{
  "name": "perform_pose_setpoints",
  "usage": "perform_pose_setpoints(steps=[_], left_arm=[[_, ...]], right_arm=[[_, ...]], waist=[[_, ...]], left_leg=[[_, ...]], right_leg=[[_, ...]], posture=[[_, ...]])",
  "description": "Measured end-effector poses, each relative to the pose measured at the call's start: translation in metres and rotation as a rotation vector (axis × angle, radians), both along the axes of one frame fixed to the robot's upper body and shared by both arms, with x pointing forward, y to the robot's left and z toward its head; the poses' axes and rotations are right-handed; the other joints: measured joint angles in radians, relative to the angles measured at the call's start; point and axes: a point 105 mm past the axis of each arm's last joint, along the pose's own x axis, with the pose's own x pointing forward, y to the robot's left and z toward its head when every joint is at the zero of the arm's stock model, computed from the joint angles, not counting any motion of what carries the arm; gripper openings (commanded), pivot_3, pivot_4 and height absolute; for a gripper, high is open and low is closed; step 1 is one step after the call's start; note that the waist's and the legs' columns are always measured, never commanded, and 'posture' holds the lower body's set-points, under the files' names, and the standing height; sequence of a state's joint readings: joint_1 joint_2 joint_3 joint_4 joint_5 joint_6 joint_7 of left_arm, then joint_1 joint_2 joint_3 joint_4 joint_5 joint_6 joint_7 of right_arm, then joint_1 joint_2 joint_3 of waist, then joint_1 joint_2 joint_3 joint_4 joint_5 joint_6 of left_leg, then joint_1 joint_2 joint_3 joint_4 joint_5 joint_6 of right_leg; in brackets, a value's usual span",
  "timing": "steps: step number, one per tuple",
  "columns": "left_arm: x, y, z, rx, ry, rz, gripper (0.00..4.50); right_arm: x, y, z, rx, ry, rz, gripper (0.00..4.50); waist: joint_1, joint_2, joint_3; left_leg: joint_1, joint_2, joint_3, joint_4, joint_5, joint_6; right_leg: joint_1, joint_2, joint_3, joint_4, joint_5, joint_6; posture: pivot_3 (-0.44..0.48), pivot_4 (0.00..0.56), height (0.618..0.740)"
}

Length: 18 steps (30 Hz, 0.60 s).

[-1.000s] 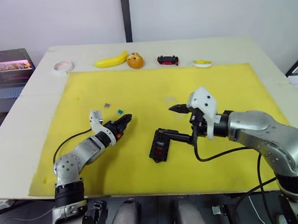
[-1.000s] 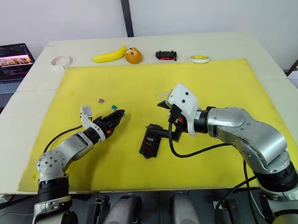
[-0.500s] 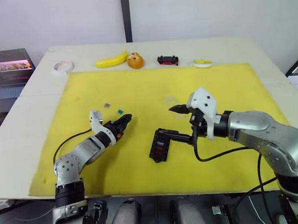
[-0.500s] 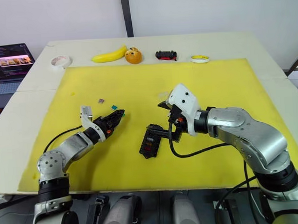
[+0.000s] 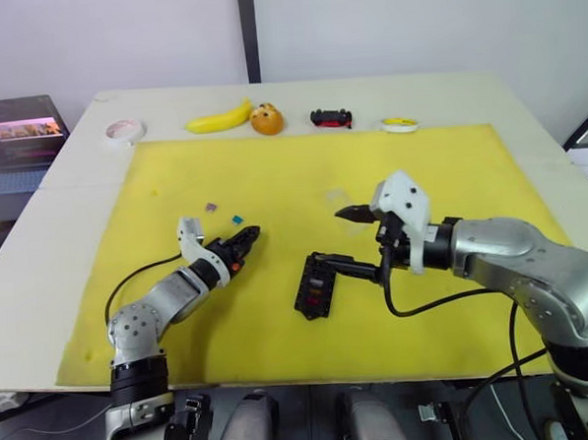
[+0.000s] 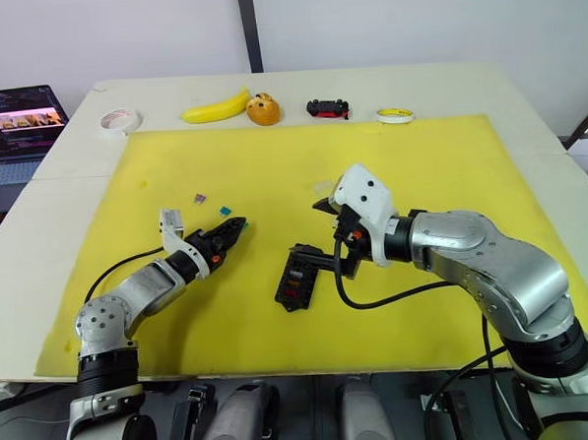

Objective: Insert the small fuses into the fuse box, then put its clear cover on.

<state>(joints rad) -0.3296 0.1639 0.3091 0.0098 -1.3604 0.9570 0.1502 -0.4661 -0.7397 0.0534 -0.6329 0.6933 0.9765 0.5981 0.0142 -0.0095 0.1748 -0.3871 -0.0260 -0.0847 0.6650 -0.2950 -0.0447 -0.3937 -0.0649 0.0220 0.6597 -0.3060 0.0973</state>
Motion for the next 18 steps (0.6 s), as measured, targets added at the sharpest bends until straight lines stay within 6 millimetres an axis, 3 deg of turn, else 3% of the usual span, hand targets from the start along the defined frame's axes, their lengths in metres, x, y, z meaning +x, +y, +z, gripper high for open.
perform_pose_setpoints(steps=[12, 15, 17, 18], left_arm=[[0.0002, -0.0013, -0.0004, -0.003, 0.002, 0.001, 1.81], [0.0003, -0.0013, -0.0007, -0.004, 0.004, 0.004, 0.96], [0.0005, -0.0024, -0.0001, -0.008, 0.002, 0.002, 0.04], [0.0008, -0.0035, 0.0011, -0.011, -0.002, 0.0, 0.04]], right_arm=[[0.0003, -0.001, 0.001, 0.002, -0.003, -0.004, 4.5], [0.0002, -0.0009, 0.001, 0.002, -0.002, -0.003, 4.5], [0.0002, -0.0009, 0.001, 0.002, -0.002, -0.002, 4.5], [0.0002, -0.0009, 0.001, 0.002, -0.002, -0.002, 4.5]], waist=[[0.0, 0.0, 0.0], [0.0, 0.0, 0.0], [-0.001, 0.0, 0.0], [-0.001, 0.0, 0.0]], left_leg=[[0.0, 0.0, 0.0, 0.0, 0.0, 0.0], [0.0, 0.0, 0.0, 0.0, 0.0, 0.0], [0.0, 0.0, 0.0, 0.0, 0.0, 0.0], [0.0, 0.0, 0.0, 0.0, 0.0, 0.0]], right_leg=[[0.0, 0.0, 0.0, 0.0, 0.0, 0.0], [0.0, 0.0, 0.0, 0.0, 0.0, 0.0], [0.0, 0.0, 0.0, 0.0, 0.0, 0.0], [0.0, 0.0, 0.0, 0.0, 0.0, 0.0]], posture=[[0.0, 0.15, 0.74], [0.0, 0.15, 0.74], [0.0, 0.15, 0.74], [0.0, 0.15, 0.74]])
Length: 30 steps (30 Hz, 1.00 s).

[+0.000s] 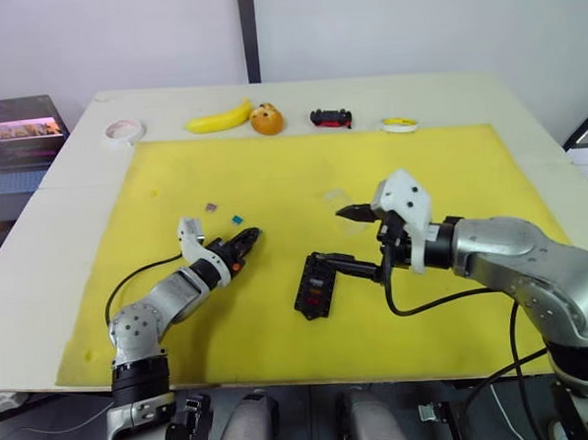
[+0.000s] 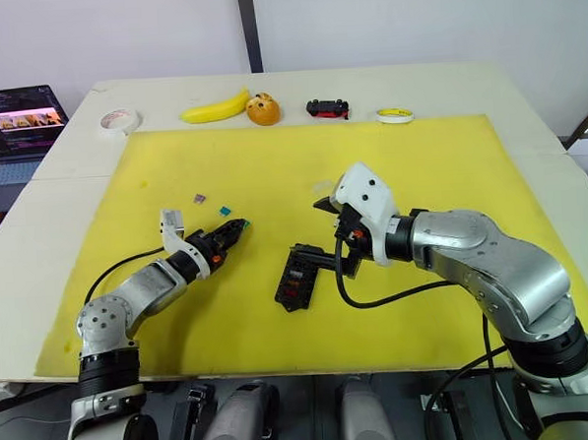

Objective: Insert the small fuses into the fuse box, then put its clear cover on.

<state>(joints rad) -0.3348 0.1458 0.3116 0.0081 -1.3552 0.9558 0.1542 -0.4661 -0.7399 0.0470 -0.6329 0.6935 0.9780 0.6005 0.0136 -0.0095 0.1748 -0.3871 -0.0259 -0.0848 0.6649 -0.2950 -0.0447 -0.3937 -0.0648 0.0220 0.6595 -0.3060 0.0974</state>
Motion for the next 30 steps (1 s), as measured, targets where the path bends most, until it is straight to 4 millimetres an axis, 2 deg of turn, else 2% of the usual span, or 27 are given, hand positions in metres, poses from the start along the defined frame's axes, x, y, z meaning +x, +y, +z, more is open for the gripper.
perform_pose_setpoints(steps=[12, 18, 22, 26, 30], left_arm=[[-0.001, 0.002, -0.001, 0.01, 0.004, -0.007, 0.04], [-0.007, 0.008, 0.008, 0.019, -0.019, -0.053, 0.04], [-0.017, 0.017, 0.024, -0.004, -0.057, -0.108, 0.04], [-0.03, 0.025, 0.056, -0.02, -0.149, -0.184, 0.04], [-0.042, 0.022, 0.08, -0.068, -0.215, -0.27, 0.04]], right_arm=[[0.0, 0.0, 0.0, 0.0, 0.001, 0.002, 4.5], [-0.001, 0.0, 0.005, 0.053, 0.023, -0.003, 4.5], [-0.001, 0.001, 0.008, 0.164, 0.088, -0.019, 4.5], [-0.001, 0.006, 0.011, 0.31, 0.186, -0.023, 4.5], [-0.001, 0.012, 0.014, 0.411, 0.269, -0.026, 4.5]], waist=[[-0.001, 0.0, 0.0], [-0.004, -0.001, 0.001], [-0.009, -0.001, 0.001], [-0.01, -0.001, 0.002], [-0.01, -0.001, 0.002]], left_leg=[[0.0, 0.0, 0.0, 0.0, 0.0, 0.0], [-0.002, 0.001, 0.0, -0.001, 0.0, -0.001], [-0.004, 0.003, 0.0, -0.002, 0.002, -0.003], [-0.005, 0.004, 0.0, -0.002, 0.001, -0.003], [-0.005, 0.003, 0.0, -0.002, 0.001, -0.003]], right_leg=[[0.0, 0.0, 0.0, 0.0, 0.0, 0.0], [-0.003, 0.001, 0.0, 0.0, 0.0, 0.0], [-0.007, 0.001, 0.001, 0.0, 0.0, 0.0], [-0.008, 0.001, 0.001, 0.001, 0.0, 0.0], [-0.008, 0.0, 0.001, 0.002, 0.0, 0.0]], posture=[[0.0, 0.15, 0.74], [0.0, 0.15, 0.74], [0.0, 0.15, 0.74], [0.0, 0.15, 0.74], [0.0, 0.15, 0.74]])
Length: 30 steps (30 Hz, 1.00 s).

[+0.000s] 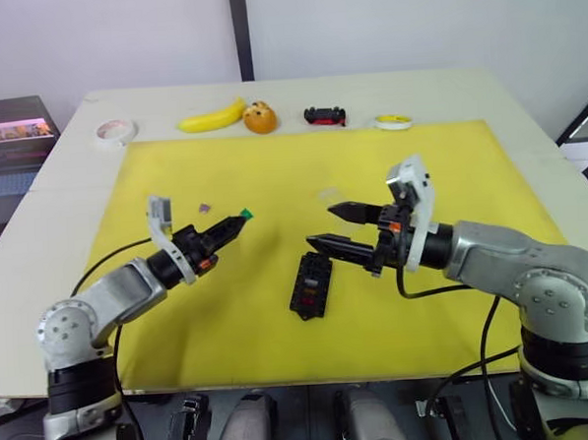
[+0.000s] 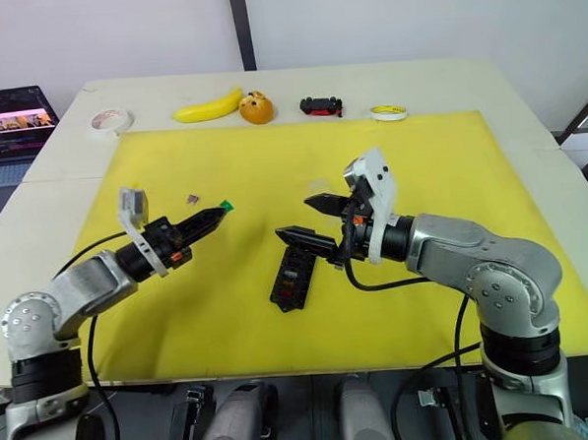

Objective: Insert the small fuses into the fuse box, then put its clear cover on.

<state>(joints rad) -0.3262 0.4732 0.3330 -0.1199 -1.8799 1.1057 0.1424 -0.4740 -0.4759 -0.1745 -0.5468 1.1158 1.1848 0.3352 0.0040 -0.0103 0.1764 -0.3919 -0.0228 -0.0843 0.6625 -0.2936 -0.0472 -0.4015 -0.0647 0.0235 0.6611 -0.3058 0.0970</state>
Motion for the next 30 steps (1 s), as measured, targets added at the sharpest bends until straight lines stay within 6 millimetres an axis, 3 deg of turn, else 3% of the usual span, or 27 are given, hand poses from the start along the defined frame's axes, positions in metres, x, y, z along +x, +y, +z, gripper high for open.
perform_pose_setpoints(steps=[5, 12, 16, 19, 21, 30], left_arm=[[-0.007, -0.02, 0.034, -0.1, -0.125, -0.126, 0.04], [-0.013, -0.04, 0.038, -0.156, -0.146, -0.206, 0.04], [-0.013, -0.042, 0.042, -0.16, -0.161, -0.212, 0.04], [-0.012, -0.042, 0.042, -0.165, -0.16, -0.21, 0.0], [-0.012, -0.043, 0.042, -0.166, -0.157, -0.213, 0.0], [-0.013, -0.048, 0.04, -0.167, -0.15, -0.227, 0.0]], right_arm=[[0.0, 0.017, 0.003, 0.181, 0.132, 0.007, 4.5], [0.01, 0.019, 0.017, 0.333, 0.235, -0.078, 4.5], [0.011, 0.021, 0.021, 0.366, 0.261, -0.093, 4.5], [0.012, 0.023, 0.025, 0.376, 0.26, -0.094, 3.62], [0.012, 0.024, 0.026, 0.372, 0.26, -0.094, 2.61], [0.012, 0.026, 0.025, 0.358, 0.264, -0.101, 2.61]], waist=[[-0.002, 0.0, 0.0], [-0.022, 0.0, 0.0], [-0.025, 0.0, 0.0], [-0.023, 0.0, 0.0], [-0.022, 0.0, 0.0], [-0.022, 0.0, 0.0]], left_leg=[[0.0, 0.0, 0.001, 0.0, 0.0, 0.0], [0.0, 0.0, 0.001, 0.0, -0.001, 0.002], [0.0, 0.0, 0.001, 0.0, -0.001, 0.002], [0.0, 0.0, 0.002, 0.0, -0.001, 0.002], [0.0, 0.0, 0.002, 0.0, -0.001, 0.002], [0.0, 0.0, 0.002, 0.0, -0.001, 0.002]], right_leg=[[0.0, 0.001, 0.0, 0.0, 0.0, 0.0], [-0.002, 0.002, 0.0, 0.002, 0.0, 0.0], [-0.002, 0.003, 0.001, 0.003, 0.0, 0.0], [-0.002, 0.003, 0.0, 0.003, 0.0, 0.0], [-0.002, 0.003, 0.0, 0.003, 0.0, 0.0], [-0.002, 0.003, 0.001, 0.003, 0.0, 0.0]], posture=[[0.0, 0.15, 0.74], [0.0, 0.15, 0.74], [0.0, 0.15, 0.74], [0.0, 0.15, 0.74], [0.0, 0.15, 0.74], [0.0, 0.15, 0.74]])
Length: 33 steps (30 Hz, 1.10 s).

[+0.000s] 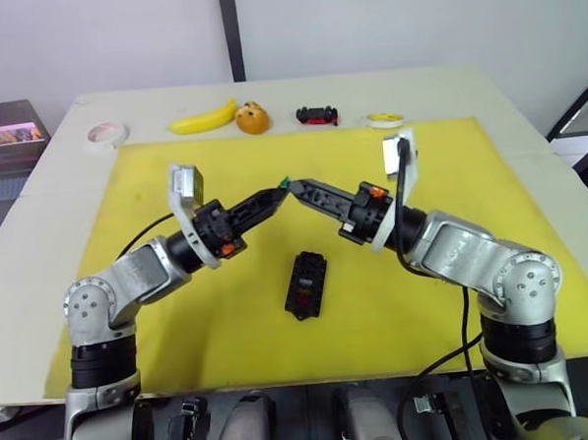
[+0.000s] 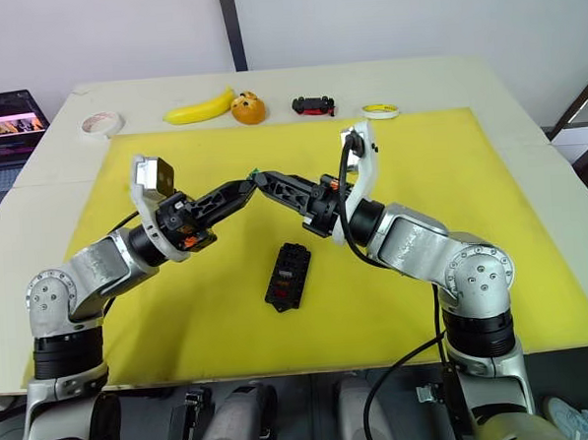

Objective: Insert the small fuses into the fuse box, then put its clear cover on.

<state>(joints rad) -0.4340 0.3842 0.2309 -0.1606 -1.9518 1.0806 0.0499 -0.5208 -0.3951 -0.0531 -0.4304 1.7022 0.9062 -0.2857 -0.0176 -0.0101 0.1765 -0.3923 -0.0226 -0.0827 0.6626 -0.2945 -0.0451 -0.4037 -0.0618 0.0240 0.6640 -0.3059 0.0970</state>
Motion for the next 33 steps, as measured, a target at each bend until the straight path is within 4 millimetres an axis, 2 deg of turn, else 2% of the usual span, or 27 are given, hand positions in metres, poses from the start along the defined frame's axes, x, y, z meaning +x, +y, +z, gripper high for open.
perform_pose_setpoints(steps=[6, 9, 11, 33], left_arm=[[-0.0011, -0.0028, -0.0006, 0.004, 0.0, -0.009, 0.0], [-0.0017, -0.0033, -0.0002, 0.005, -0.003, -0.011, 0.0], [-0.0018, -0.0033, -0.0005, 0.005, -0.002, -0.011, 0.0], [-0.0002, -0.0026, -0.001, -0.006, 0.005, 0.001, 0.0]], right_arm=[[0.0003, -0.0003, 0.0002, -0.003, 0.0, -0.002, 2.61], [-0.0001, 0.0005, 0.0005, 0.002, 0.001, 0.002, 1.79], [-0.0002, 0.0009, 0.0003, 0.001, 0.002, 0.003, 0.92], [-0.0038, -0.0011, 0.004, 0.007, 0.006, 0.02, 0.92]], waist=[[0.0, 0.0, 0.0], [0.0, 0.0, 0.0], [0.0, 0.0, 0.0], [0.001, 0.0, 0.0]], left_leg=[[0.0, 0.0, 0.0, 0.0, 0.0, 0.0], [0.0, 0.0, 0.0, 0.0, 0.0, 0.0], [0.0, 0.0, 0.0, 0.0, 0.0, 0.0], [0.0, 0.0, 0.0, 0.0, 0.0, 0.0]], right_leg=[[0.0, 0.0, 0.0, 0.0, 0.0, 0.0], [0.0, 0.0, 0.0, 0.0, 0.0, 0.0], [0.0, 0.0, 0.0, 0.0, 0.0, 0.0], [0.0, 0.0, 0.0, 0.0, 0.0, 0.0]], posture=[[0.0, 0.15, 0.74], [0.0, 0.15, 0.74], [0.0, 0.15, 0.74], [0.0, 0.15, 0.74]])
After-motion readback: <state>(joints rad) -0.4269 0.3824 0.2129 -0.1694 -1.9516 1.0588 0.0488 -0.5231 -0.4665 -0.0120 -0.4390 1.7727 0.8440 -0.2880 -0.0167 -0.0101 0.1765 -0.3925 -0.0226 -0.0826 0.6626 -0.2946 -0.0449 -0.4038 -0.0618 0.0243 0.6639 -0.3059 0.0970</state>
